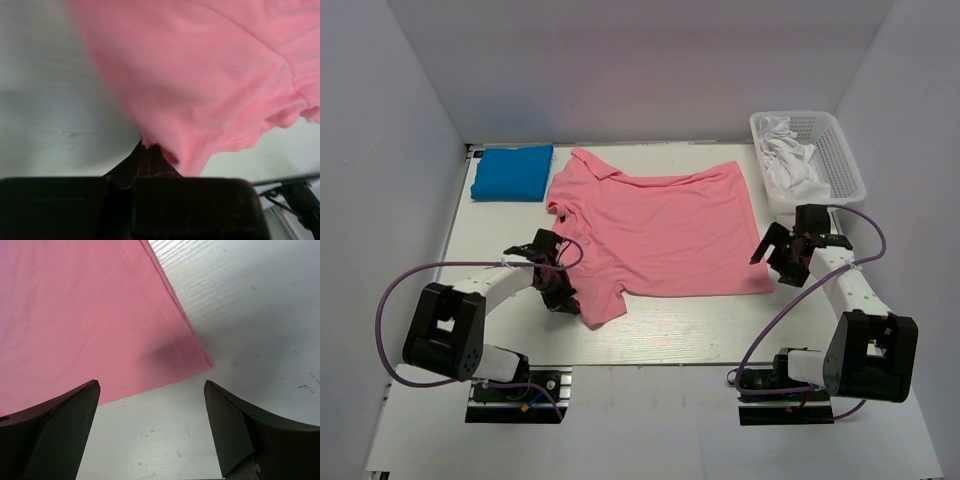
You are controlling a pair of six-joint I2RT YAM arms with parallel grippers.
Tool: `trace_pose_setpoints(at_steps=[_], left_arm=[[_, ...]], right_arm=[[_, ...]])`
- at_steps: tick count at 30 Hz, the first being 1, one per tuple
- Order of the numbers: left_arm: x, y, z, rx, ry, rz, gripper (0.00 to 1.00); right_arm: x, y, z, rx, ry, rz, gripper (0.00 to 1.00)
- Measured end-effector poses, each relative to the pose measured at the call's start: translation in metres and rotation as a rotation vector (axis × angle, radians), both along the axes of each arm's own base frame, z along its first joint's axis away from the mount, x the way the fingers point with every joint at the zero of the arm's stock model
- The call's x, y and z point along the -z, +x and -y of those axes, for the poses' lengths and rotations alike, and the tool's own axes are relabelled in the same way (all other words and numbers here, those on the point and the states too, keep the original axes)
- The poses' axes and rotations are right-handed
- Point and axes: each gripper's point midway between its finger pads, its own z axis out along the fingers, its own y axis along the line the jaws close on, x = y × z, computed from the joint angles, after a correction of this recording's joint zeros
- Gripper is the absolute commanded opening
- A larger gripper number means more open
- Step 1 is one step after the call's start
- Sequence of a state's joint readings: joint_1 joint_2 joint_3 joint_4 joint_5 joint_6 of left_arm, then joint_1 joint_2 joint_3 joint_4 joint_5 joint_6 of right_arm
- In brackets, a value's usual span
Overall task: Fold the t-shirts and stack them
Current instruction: Flatten out the tshirt, then grap the side of the flattened tshirt closest away from the robot with both arms
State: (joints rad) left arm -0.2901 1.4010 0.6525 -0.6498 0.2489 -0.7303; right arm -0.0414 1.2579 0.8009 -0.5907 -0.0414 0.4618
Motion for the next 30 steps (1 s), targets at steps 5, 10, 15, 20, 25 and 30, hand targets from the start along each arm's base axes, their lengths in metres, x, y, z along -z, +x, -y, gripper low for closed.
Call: trace_pose_setpoints(at_steps=[5, 10, 15, 20, 25, 30], left_arm=[[-0.021, -0.001, -0.019, -0.015, 0.123, -0.033, 0.0], [-0.024, -0.022, -0.031, -0.007, 0.187, -0.141, 0.0], [-0.012, -0.067, -0.045, 0.013, 0.243, -0.313, 0.0], [-0.01, -0.085, -0.051, 0.03, 0.265, -0.392, 0.0], [-0.009, -0.087, -0.052, 0.045, 0.283, -0.451, 0.6], [-0.019, -0.084, -0.053, 0.042, 0.3, -0.455, 0.93]], right_arm=[[0.004, -0.005, 0.005, -0.002, -0.007, -0.016, 0.9], [0.009, -0.016, 0.008, 0.006, -0.016, -0.06, 0.9], [0.019, -0.028, 0.009, 0.024, -0.012, -0.097, 0.9], [0.029, -0.037, 0.008, 0.049, 0.001, -0.129, 0.9], [0.035, -0.035, 0.003, 0.067, 0.035, -0.133, 0.88], [0.044, -0.044, -0.001, 0.082, 0.057, -0.166, 0.88]])
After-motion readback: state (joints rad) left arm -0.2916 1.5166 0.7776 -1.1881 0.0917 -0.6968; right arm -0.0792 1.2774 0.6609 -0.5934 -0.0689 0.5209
